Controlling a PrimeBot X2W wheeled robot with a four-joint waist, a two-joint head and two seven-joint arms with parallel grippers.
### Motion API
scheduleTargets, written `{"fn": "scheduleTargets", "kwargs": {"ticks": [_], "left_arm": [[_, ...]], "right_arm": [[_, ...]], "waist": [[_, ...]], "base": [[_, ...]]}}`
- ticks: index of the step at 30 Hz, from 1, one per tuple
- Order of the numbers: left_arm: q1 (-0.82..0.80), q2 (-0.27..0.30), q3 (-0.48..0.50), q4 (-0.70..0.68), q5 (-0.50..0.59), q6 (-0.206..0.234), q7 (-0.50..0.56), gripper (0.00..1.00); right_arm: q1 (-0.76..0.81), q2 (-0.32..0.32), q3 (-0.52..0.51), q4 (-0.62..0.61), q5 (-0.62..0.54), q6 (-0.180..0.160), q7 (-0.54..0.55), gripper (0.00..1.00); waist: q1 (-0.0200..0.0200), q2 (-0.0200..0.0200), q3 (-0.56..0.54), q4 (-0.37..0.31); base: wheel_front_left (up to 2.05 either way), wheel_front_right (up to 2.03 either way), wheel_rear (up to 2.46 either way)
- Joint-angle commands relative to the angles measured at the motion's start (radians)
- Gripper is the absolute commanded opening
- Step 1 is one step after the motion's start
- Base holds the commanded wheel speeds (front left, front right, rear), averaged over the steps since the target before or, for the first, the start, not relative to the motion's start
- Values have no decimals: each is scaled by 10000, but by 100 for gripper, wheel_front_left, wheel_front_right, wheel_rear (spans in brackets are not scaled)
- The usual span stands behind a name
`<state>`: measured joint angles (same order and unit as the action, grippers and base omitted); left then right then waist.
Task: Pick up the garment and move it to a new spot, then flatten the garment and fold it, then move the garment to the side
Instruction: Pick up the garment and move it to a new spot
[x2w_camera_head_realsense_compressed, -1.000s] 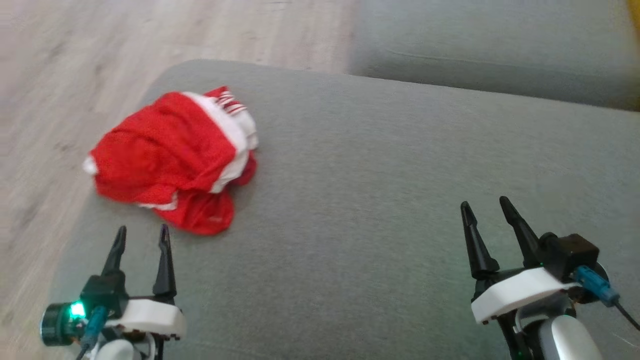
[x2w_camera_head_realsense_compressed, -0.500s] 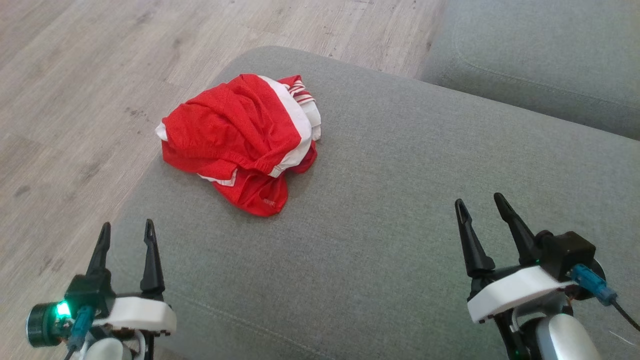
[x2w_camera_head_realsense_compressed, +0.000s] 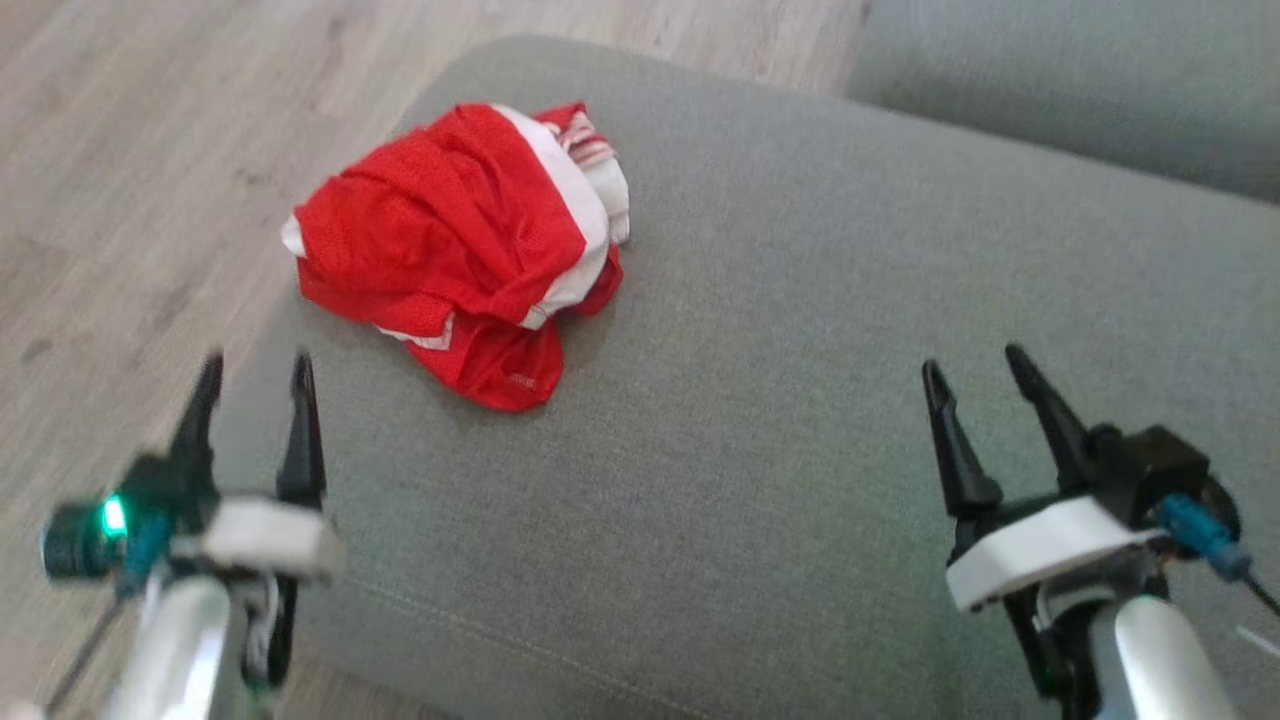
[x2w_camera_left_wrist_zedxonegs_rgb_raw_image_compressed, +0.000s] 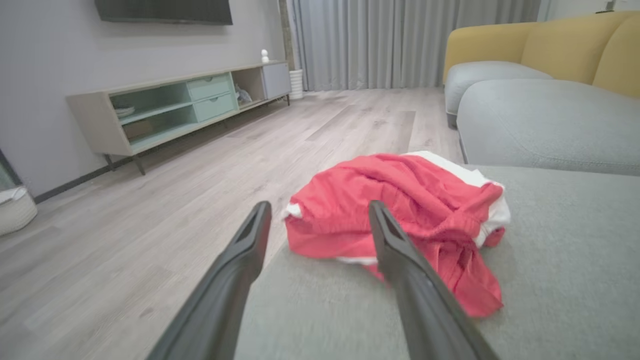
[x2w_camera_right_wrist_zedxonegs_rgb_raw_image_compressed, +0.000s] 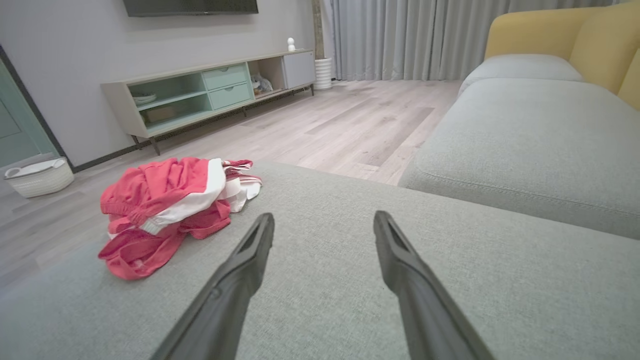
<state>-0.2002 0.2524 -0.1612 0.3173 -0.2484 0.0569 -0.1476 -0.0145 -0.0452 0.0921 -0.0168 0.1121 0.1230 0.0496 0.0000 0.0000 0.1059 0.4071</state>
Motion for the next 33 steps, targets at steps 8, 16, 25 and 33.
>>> {"fn": "scheduleTargets", "kwargs": {"ticks": [8,16,25,33], "left_arm": [[-3750,450,105,1142,-428,-942,934,100],[-6466,635,-410,3597,-794,-1683,2122,100],[-8132,883,-1067,5663,-1417,-1863,3954,100],[-8450,929,-1435,6335,-2118,-1872,4590,0]], "right_arm": [[-1352,-530,-87,-1681,-448,77,716,100],[-1835,-894,-258,-2324,-403,77,1020,100],[-1942,-1060,-350,-2511,-334,77,1078,100],[-1933,-1066,-352,-2509,-330,77,1066,100]], "waist": [[0,0,2505,-312],[0,0,3691,-624],[0,0,4043,-773],[0,0,3980,-861]], "base": [[0,0,0],[0,0,0],[0,0,0],[0,0,0]]}}
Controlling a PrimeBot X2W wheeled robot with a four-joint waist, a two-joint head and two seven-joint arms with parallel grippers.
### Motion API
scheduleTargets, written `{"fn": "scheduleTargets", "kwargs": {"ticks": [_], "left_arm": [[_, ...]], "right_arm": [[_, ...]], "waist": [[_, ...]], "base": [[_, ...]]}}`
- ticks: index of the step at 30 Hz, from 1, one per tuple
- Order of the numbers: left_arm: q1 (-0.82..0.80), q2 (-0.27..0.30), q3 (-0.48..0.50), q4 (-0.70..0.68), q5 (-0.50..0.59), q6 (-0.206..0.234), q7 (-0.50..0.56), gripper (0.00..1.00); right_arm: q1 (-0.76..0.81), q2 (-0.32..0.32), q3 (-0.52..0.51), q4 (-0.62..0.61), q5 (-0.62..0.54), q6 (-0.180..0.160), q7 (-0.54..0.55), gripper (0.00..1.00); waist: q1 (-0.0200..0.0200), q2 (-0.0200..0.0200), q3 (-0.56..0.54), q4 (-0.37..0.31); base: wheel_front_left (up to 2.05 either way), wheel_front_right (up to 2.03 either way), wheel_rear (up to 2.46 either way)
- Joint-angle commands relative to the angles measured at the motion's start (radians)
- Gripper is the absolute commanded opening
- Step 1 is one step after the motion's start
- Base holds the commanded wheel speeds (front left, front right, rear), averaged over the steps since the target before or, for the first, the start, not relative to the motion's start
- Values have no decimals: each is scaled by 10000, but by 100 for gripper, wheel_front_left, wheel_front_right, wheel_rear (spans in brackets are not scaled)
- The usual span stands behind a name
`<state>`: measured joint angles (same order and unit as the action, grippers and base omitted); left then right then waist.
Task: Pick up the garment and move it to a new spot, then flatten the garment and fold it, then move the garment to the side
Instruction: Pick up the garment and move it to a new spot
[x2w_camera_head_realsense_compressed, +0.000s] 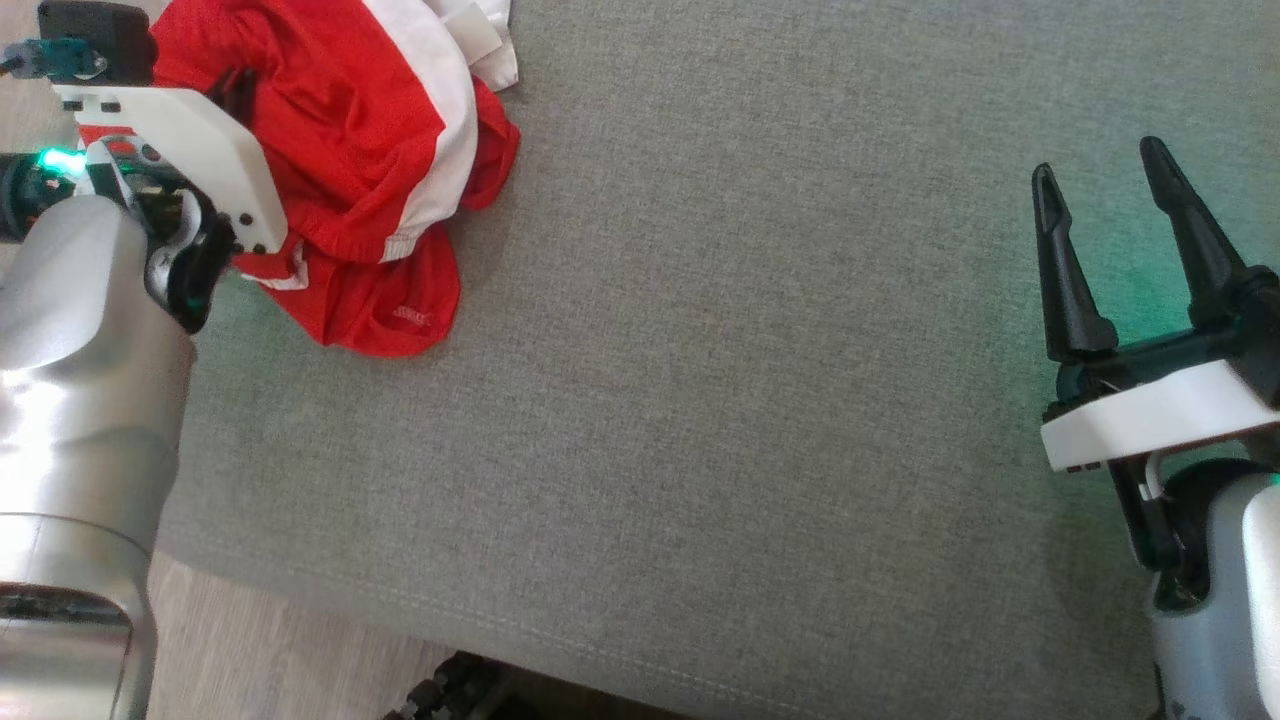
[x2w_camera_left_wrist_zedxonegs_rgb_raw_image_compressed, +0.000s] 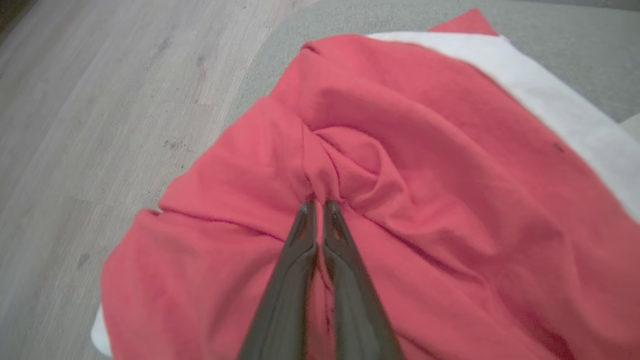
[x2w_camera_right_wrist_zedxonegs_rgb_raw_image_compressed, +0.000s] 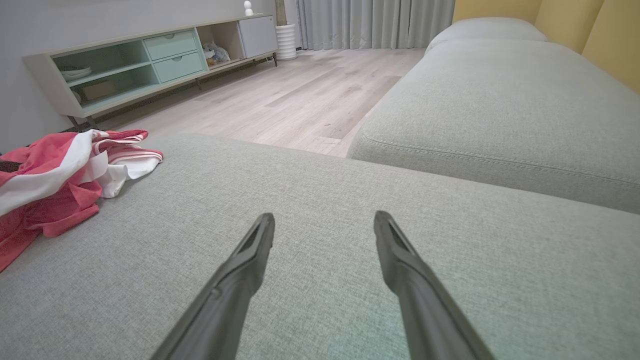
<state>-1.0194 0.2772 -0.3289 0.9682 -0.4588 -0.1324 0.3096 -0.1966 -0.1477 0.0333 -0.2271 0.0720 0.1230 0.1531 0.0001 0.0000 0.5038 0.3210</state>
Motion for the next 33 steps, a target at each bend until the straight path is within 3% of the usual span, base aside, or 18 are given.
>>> {"fn": "scheduleTargets", "kwargs": {"ticks": [1,11,16,24,33], "left_arm": [[-282,722,195,-180,-38,20,-138,0],[-244,1381,349,-765,474,727,-3423,0],[178,1538,622,-1723,428,1200,-4425,0],[2015,1635,790,-4538,228,1909,-4443,0],[4213,1238,233,-8544,139,2632,-3511,0]], "right_arm": [[-112,-35,226,-397,65,77,15,100],[258,297,136,51,141,77,-413,100],[562,553,119,274,180,77,-652,100],[938,833,168,558,244,77,-965,100],[994,955,205,608,342,77,-1196,100]], "waist": [[-1,0,-45,-12],[-1,0,-1355,-207],[-1,0,-2137,-342],[-1,0,-3157,-909],[-1,0,-3204,-2168]], "base": [[0,0,0],[0,0,0],[0,0,0],[0,0,0],[0,0,0]]}}
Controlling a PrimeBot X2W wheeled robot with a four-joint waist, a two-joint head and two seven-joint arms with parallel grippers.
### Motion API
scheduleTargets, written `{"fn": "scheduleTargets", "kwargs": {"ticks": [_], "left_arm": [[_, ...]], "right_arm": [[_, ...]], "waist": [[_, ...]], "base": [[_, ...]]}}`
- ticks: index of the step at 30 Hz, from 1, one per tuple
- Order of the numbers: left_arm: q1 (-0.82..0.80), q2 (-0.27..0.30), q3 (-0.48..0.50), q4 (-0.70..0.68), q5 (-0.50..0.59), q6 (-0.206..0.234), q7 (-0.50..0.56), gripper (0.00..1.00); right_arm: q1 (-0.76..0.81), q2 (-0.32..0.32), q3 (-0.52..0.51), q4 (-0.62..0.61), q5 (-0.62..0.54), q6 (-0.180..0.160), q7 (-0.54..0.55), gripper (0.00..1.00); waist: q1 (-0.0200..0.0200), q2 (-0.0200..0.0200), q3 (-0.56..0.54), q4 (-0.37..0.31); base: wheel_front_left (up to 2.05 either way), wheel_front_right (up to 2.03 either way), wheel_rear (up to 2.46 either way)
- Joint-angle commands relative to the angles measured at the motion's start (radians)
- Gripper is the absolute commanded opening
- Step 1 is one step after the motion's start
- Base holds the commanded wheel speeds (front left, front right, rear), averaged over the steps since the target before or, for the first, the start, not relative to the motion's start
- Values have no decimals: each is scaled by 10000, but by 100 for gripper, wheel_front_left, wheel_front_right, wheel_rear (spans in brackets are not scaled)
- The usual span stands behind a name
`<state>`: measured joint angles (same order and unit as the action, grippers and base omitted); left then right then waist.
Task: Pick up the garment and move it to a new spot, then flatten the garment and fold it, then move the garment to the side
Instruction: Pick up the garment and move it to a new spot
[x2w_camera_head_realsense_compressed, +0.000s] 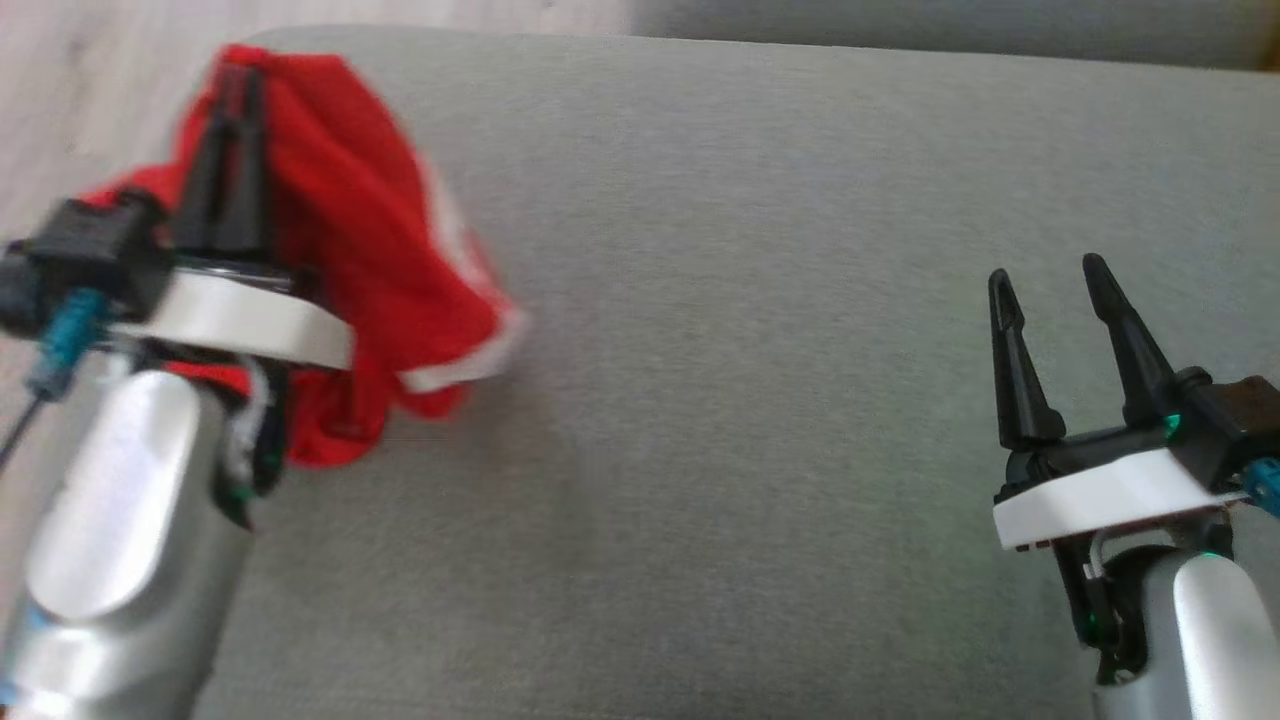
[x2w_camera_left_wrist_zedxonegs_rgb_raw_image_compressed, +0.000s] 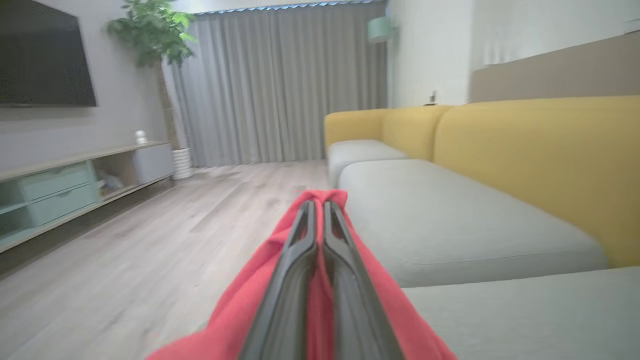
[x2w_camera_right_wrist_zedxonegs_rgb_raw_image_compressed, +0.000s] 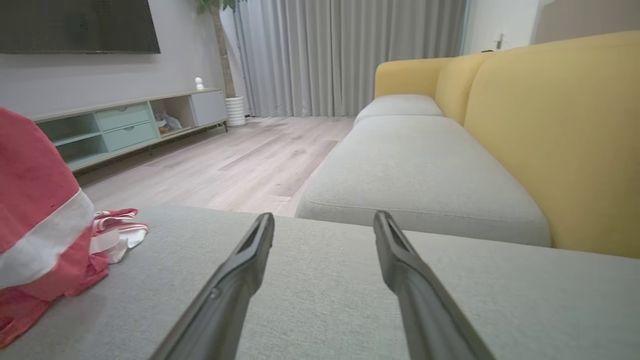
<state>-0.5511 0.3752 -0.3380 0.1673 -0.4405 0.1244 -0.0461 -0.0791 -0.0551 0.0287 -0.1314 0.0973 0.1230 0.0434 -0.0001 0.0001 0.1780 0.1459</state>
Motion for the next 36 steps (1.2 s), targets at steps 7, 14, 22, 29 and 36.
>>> {"fn": "scheduleTargets", "kwargs": {"ticks": [7,14,22,29,36], "left_arm": [[-555,-828,-883,-1766,36,-97,258,0],[-1384,-2157,-2259,-802,227,-612,241,0],[-1235,-2896,-3706,2718,54,-1441,665,0],[-1290,-3071,-4147,3999,39,-1759,151,0],[-1211,-3148,-4347,3936,146,-1717,-1006,100]], "right_arm": [[-387,45,374,-297,339,77,-327,100],[-584,47,294,-173,525,77,-563,100],[-756,48,284,130,710,77,-842,100],[-756,48,162,286,648,77,-879,100],[-663,48,151,433,574,77,-806,100]], "waist": [[1,-1,581,-1725],[1,-1,1175,-2606],[1,-1,1590,-3142],[1,-1,1442,-2826],[1,-1,856,-2258]], "base": [[0,0,0],[0,0,0],[0,0,0],[0,0,0],[0,0,0]]}}
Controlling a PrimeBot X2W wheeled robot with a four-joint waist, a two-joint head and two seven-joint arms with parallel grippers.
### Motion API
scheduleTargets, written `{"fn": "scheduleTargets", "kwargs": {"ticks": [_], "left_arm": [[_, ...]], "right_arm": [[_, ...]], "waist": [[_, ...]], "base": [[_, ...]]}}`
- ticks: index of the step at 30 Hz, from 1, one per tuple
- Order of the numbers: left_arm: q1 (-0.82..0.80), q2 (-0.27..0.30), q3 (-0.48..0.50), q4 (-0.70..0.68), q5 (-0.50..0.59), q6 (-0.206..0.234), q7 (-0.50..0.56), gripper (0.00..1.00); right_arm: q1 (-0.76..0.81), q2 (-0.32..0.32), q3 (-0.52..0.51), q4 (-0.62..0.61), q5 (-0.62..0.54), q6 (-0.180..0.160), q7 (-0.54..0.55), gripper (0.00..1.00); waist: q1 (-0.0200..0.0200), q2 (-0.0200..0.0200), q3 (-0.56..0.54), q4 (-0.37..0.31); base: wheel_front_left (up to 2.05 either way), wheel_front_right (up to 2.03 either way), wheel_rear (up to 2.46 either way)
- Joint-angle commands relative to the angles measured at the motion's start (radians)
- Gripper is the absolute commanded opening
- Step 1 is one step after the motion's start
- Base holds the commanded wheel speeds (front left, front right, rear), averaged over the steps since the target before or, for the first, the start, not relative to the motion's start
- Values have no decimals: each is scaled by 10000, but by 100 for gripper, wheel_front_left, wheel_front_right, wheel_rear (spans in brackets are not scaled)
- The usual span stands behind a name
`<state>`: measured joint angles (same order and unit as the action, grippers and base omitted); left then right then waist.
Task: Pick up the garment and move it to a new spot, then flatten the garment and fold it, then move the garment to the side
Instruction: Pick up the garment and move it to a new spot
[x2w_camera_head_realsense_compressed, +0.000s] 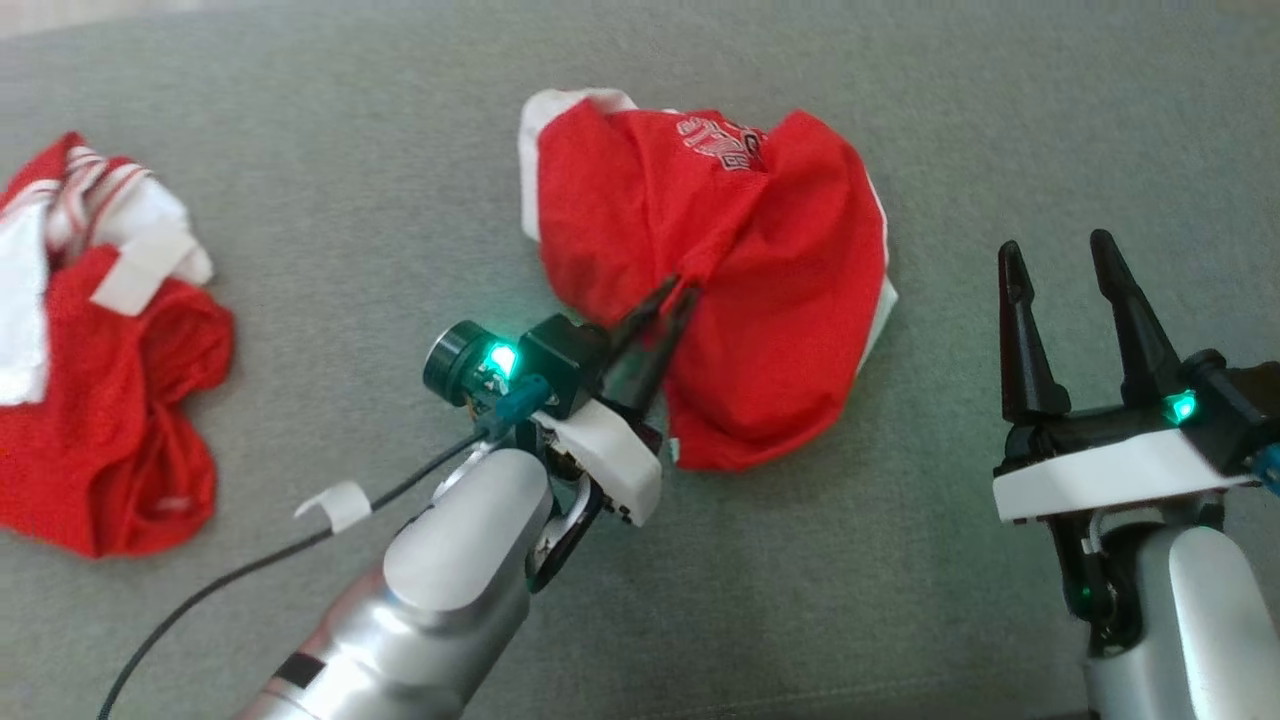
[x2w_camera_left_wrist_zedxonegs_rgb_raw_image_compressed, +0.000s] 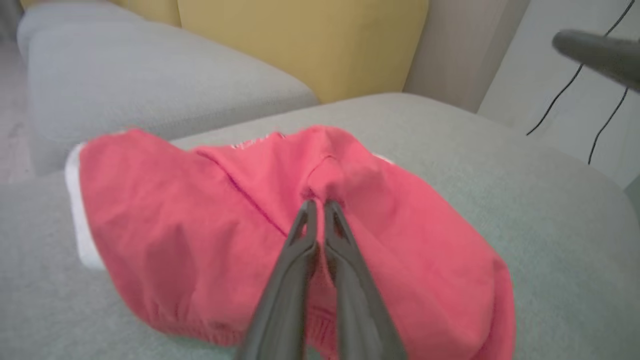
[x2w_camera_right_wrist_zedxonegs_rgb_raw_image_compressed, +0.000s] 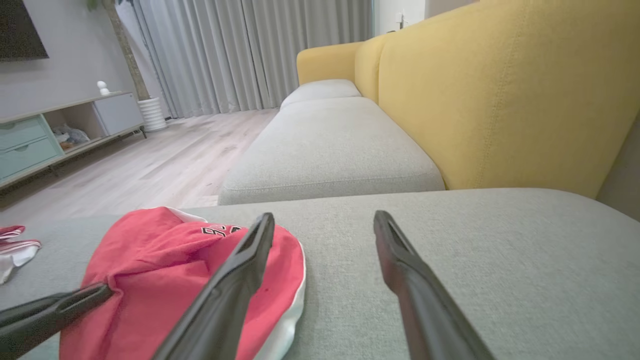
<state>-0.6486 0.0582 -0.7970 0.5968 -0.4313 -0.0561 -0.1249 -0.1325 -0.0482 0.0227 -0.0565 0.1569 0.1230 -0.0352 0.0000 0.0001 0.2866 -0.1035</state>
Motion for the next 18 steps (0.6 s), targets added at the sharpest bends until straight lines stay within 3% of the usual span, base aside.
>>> {"fn": "scheduleTargets", "kwargs": {"ticks": [1,7,14,18], "left_arm": [[-208,36,273,-447,83,153,-422,100],[297,556,1053,-1333,197,1098,-1223,100],[1662,1760,3040,-2840,225,2479,-1362,100],[2447,2249,3951,-3277,191,2806,-1365,100]], "right_arm": [[-101,-21,212,-317,-38,77,3,100],[158,-20,218,-384,-142,77,200,100],[417,-20,163,-526,-201,77,405,100],[531,-20,159,-550,-200,77,487,100]], "waist": [[0,-1,-310,323],[0,-1,-735,827],[0,-1,-989,1203],[0,-1,-1108,1293]], "base": [[0,0,0],[0,0,0],[0,0,0],[0,0,0]]}}
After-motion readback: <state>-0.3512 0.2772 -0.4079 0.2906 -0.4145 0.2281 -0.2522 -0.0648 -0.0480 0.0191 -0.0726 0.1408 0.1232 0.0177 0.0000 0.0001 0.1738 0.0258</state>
